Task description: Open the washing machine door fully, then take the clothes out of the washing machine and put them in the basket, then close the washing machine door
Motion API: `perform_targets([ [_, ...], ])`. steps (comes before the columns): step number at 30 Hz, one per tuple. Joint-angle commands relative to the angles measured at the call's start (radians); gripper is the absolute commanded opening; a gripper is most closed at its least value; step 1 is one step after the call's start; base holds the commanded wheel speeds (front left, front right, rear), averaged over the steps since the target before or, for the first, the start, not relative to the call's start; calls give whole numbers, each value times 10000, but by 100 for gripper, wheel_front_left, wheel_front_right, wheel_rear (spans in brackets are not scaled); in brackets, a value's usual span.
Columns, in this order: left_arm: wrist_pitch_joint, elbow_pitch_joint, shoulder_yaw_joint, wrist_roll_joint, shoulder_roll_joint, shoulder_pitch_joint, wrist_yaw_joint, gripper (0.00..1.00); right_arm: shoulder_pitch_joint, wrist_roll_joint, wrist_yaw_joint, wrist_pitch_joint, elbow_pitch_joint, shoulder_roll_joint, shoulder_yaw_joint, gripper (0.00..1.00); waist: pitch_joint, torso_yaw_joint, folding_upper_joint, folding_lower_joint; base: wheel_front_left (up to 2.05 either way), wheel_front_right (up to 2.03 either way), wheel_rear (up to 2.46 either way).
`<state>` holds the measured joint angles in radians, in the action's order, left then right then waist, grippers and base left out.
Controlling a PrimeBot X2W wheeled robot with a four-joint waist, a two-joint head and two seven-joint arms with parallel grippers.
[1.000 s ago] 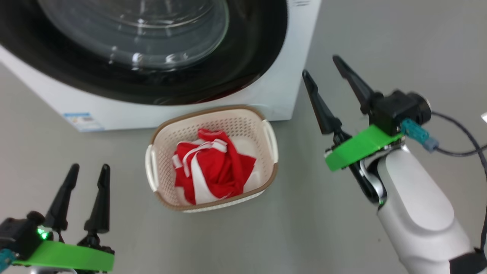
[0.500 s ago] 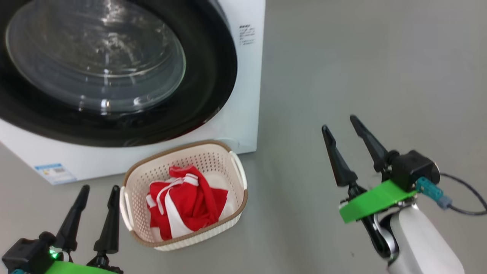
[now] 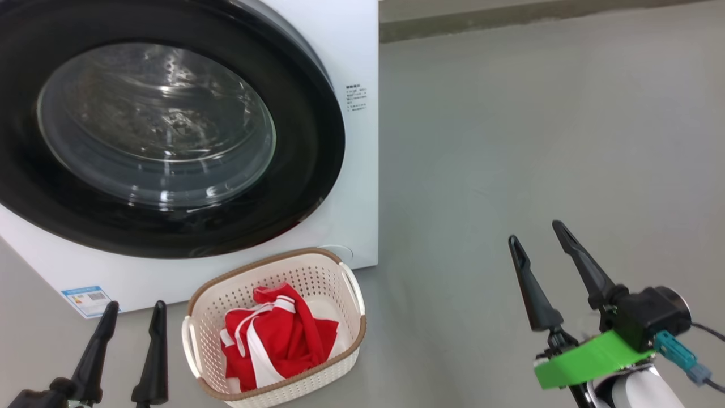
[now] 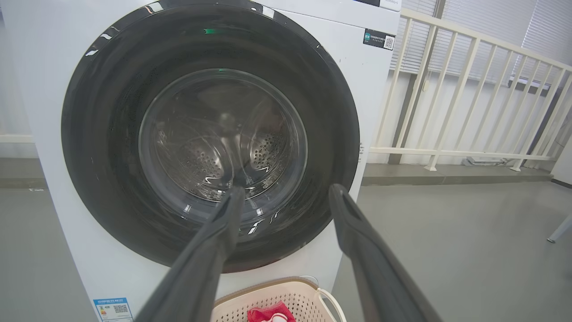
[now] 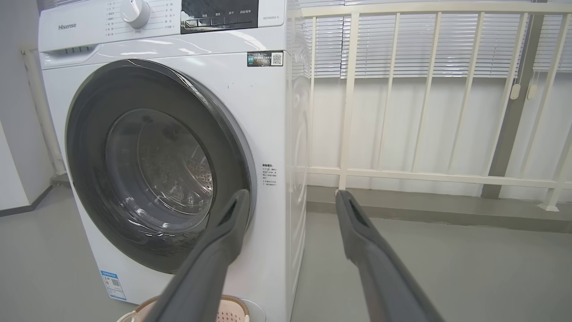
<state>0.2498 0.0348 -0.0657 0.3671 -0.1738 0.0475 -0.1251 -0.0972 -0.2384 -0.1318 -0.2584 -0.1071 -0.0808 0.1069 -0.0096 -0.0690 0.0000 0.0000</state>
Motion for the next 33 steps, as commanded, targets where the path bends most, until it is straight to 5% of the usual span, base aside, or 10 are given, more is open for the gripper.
perform_targets([
  [1,120,-211,-432,-163,-110,-52,-56,100,55,89,11,-34,431,-71,127,100,-186,104,0,0,0,0,0],
  [26,120,-160,-607,-562,179,567,-56,100,1237,27,11,-34,769,-95,-231,100,-549,407,0,0,0,0,0],
  [27,-10,130,-222,-504,312,785,6,0,1391,7,-2,0,447,8,-375,0,-551,405,0,0,0,0,0],
  [33,-125,633,-143,-219,485,729,14,0,1482,-310,-2,84,-20,88,-300,0,-539,410,0,2,0,0,0],
])
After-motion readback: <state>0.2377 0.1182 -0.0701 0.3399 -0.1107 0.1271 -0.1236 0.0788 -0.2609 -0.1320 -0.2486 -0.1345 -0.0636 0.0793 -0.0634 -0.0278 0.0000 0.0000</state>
